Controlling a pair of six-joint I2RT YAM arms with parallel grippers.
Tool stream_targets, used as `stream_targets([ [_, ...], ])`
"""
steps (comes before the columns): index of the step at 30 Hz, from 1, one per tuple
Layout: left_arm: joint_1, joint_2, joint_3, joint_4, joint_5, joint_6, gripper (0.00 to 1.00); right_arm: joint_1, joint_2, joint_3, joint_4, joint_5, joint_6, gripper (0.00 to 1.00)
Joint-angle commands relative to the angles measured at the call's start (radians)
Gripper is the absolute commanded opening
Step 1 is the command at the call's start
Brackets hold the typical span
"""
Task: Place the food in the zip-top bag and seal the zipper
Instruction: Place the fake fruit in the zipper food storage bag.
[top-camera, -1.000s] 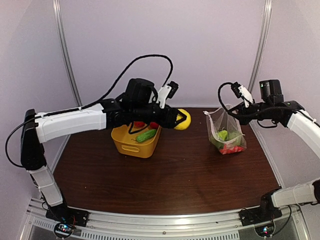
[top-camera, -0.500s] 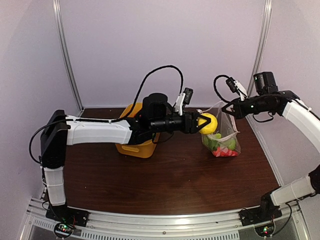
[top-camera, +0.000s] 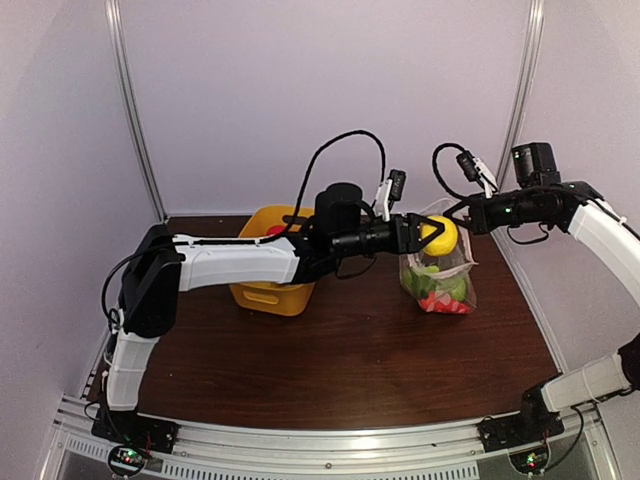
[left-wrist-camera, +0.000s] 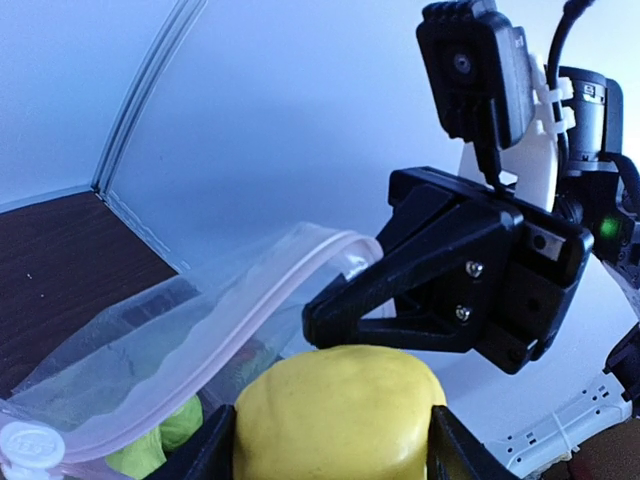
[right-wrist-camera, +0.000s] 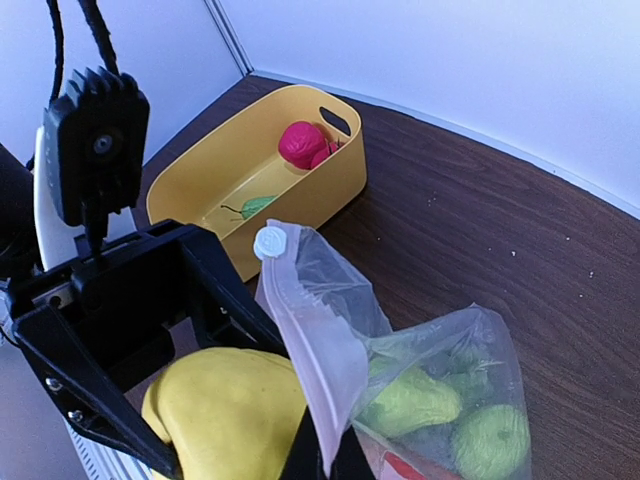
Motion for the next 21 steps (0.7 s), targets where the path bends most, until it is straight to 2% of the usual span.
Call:
stream_targets([
  [1,-0.024,0.048,0.056,-0.072,-0.085,-0.024,0.49,0.011,-0.051,0.03,0.018,-0.093,0.027,0.0],
  [8,-0.024,0.072,0.063,-0.214,-0.146,-0.072,0.49,0.007,-0.107,0.014,0.022,-0.097,0.026,0.0],
  [10,-0.026,0.075,0.068,-0.255,-0.171,-0.076,0.57,0.008,-0.114,0.005,0.024,-0.093,0.023,0.0],
  [13,-0.026,0.077,0.079,-0.228,-0.147,-0.062,0.69,0.008,-0.118,-0.024,0.032,-0.095,0.023,0.0],
  [14,-0.026,0.077,0.082,-0.211,-0.135,-0.056,0.92,0.008,-0.121,-0.033,0.035,-0.094,0.022,0.0],
  [15,-0.027,0.077,0.088,-0.197,-0.121,-0.048,0.97,0.008,-0.123,-0.042,0.038,-0.09,0.02,0.0],
  [21,-0.026,0.027,0.106,-0.2,-0.064,0.029,0.98,0.0,-0.142,-0.046,0.042,-0.056,0.016,0.0],
])
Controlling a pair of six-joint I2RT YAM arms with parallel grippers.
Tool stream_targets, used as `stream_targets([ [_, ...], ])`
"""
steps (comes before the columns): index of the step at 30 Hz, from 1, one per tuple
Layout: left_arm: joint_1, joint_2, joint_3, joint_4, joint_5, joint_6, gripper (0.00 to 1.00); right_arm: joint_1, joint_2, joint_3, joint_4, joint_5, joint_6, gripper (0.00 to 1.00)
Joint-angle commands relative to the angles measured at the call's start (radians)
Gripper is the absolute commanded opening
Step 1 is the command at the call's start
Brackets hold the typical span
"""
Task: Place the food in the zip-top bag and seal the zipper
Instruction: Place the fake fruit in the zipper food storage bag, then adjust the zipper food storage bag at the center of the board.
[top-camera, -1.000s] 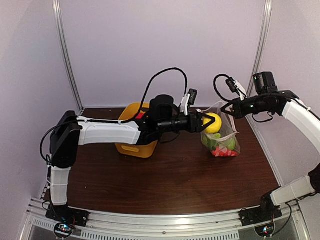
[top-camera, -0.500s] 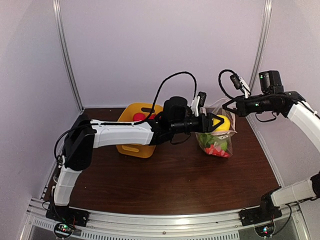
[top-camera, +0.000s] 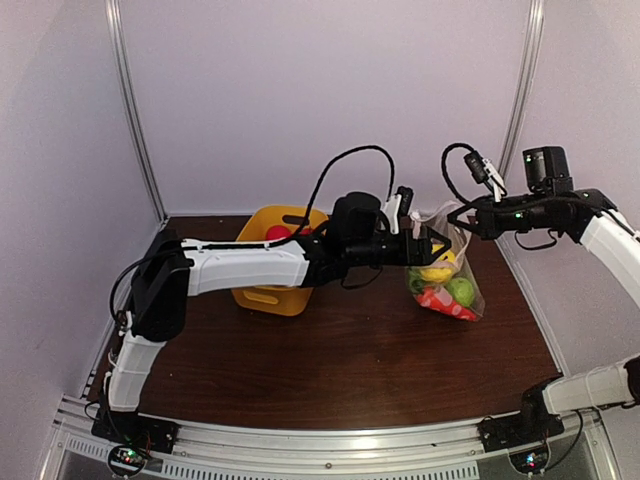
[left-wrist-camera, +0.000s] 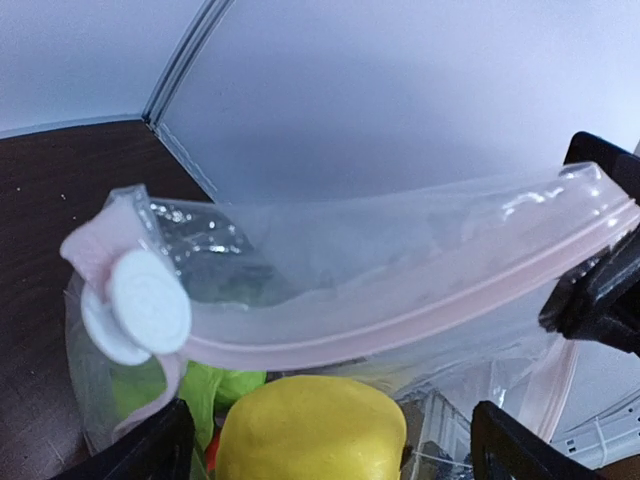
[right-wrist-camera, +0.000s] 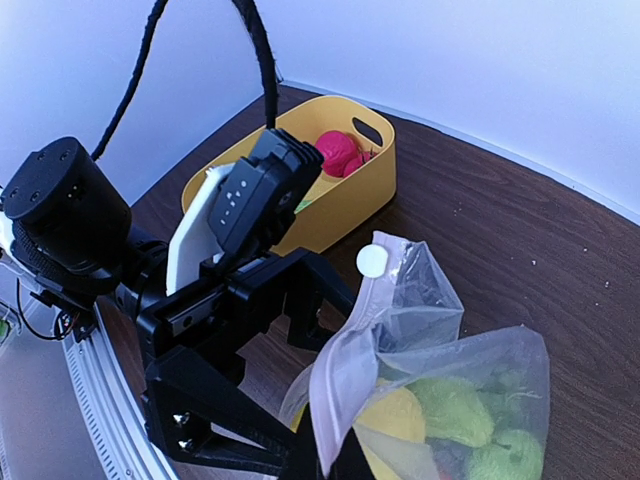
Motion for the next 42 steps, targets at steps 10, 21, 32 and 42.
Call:
stream_targets([
  [10,0.004,-0.346,-0.234,0.026,0.025,0.147,0.97,-0.014,-0.063,-0.09,0.101,0.1,-0.001,0.0],
  [21,0.004,-0.275,-0.324,-0.09,-0.01,-0.084,0.6,-0.013,-0.061,-0.116,0.146,0.097,0.011,0.0],
  [32,0.013,-0.202,-0.262,-0.138,-0.009,-0.09,0.37,-0.012,-0.077,-0.156,0.159,0.097,0.009,0.0],
  [42,0.018,-0.156,-0.163,-0.201,-0.003,-0.042,0.21,-0.012,-0.102,-0.191,0.169,0.125,0.005,0.0],
])
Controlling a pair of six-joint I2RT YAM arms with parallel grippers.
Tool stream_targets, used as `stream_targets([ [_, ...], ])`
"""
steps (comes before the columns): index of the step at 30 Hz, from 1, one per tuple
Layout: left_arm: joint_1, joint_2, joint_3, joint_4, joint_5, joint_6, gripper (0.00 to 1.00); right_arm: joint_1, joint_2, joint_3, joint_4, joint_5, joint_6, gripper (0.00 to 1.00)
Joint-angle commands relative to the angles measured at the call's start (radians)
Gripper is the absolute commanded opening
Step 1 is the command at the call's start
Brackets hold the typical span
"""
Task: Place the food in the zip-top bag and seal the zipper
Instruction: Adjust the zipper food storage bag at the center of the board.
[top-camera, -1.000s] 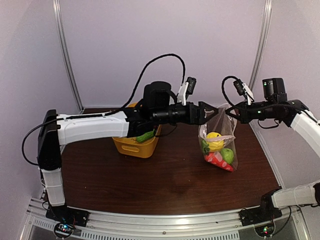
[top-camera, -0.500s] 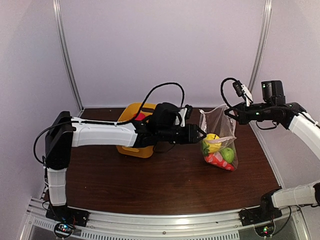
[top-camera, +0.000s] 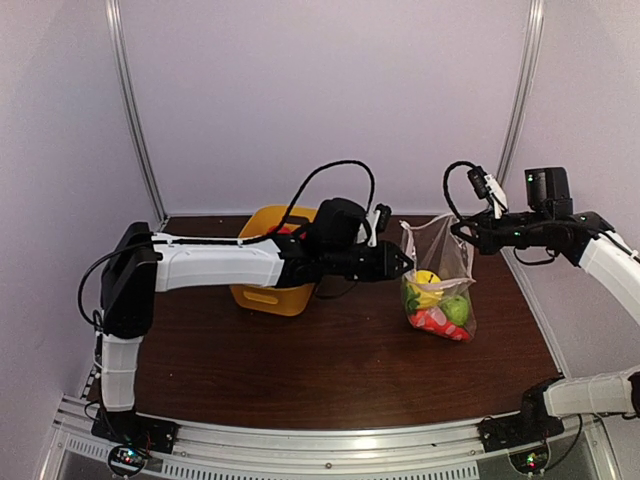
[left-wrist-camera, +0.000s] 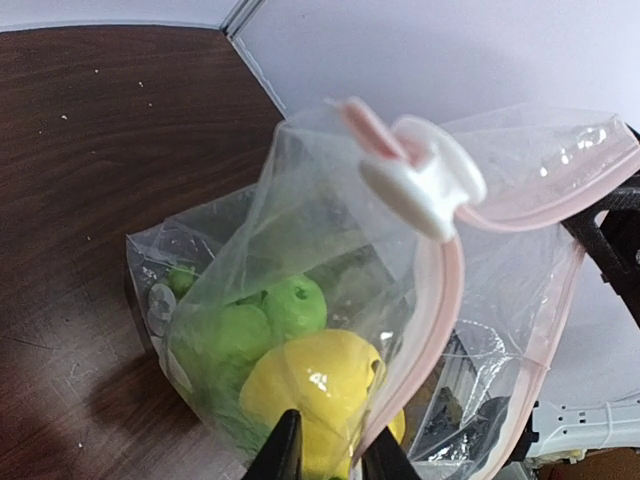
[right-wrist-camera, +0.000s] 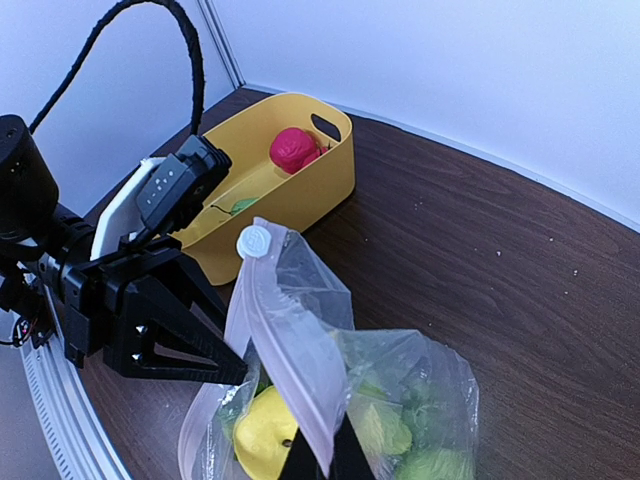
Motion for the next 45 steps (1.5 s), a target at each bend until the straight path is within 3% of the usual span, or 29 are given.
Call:
stream_targets([
  [1,0.007,0.019,0.064,-0.044,0.003,0.038,0.19,-0.004,-0.021,-0.013,0.022,0.033,0.005,0.0],
  [11,0.006,0.006,0.198,-0.298,-0.039,0.143,0.07,-0.004,-0.026,0.01,0.003,0.087,-0.002,0.0],
  [13,0.008,0.015,0.277,-0.421,-0.03,0.211,0.0,-0.004,-0.011,0.058,-0.032,0.173,-0.009,0.0],
  [17,0.044,0.06,0.534,-0.631,0.024,0.314,0.0,-0.005,0.085,0.315,-0.204,0.431,-0.072,0.0],
  [21,0.083,0.069,0.579,-0.457,0.173,0.256,0.0,-0.004,0.121,0.46,-0.258,0.44,-0.123,0.0],
  [25,0.081,0.074,0.474,-0.251,0.232,0.119,0.0,0.005,0.136,0.42,-0.25,0.401,-0.075,0.0],
  [28,0.066,0.159,0.516,-0.291,0.319,0.068,0.0,0.013,0.178,0.384,-0.298,0.373,-0.098,0.0],
  [31,0.036,0.173,0.522,-0.368,0.204,0.176,0.0,0.039,0.181,0.333,-0.321,0.308,-0.127,0.0],
  [35,0.038,0.185,0.568,-0.388,0.25,0.186,0.0,0.074,0.186,0.329,-0.312,0.272,-0.114,0.0],
  [38,0.052,0.185,0.582,-0.408,0.156,0.217,0.0,0.083,0.213,0.34,-0.294,0.338,-0.099,0.0],
  [42,0.122,0.236,0.668,-0.265,0.285,0.138,0.0,0.02,0.254,0.474,-0.215,0.489,-0.055,0.0],
  [45,0.123,0.23,0.649,-0.121,0.312,0.121,0.0,0.003,0.195,0.456,-0.072,0.538,-0.048,0.0],
])
